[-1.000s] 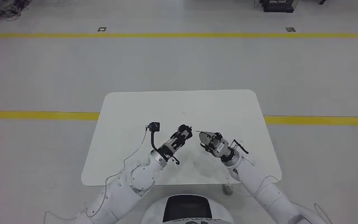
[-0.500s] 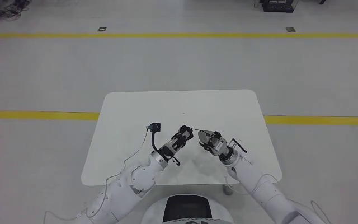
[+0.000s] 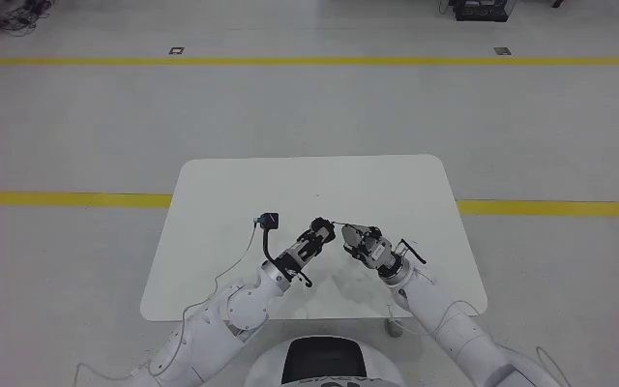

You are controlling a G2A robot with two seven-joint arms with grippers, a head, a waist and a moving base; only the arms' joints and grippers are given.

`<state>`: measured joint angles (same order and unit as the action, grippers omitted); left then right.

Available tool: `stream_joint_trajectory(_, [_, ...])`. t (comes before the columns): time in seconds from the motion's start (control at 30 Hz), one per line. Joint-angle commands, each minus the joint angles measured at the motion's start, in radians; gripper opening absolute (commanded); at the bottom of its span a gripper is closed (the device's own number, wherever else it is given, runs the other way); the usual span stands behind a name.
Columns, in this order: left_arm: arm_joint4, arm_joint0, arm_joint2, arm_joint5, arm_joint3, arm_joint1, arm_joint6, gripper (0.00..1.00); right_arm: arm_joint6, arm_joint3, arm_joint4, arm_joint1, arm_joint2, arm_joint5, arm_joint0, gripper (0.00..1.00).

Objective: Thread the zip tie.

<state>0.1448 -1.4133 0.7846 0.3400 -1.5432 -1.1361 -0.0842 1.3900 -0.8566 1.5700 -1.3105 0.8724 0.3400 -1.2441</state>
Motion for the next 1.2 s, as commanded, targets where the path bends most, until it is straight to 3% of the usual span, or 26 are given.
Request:
stream_joint_trajectory(0.0, [-0.001,0.001,-0.002,0.0,0.0,0.001,-0.001,0.0,0.0,0.001,0.0,0.0,-0.002,0.0,0.001,0.0])
stream_joint_trajectory(1.17, [-0.016,0.014,-0.022,0.0,0.007,0.012,-0.025,0.0,0.0,-0.015,0.0,0.01,-0.01,0.0,-0.006,0.0])
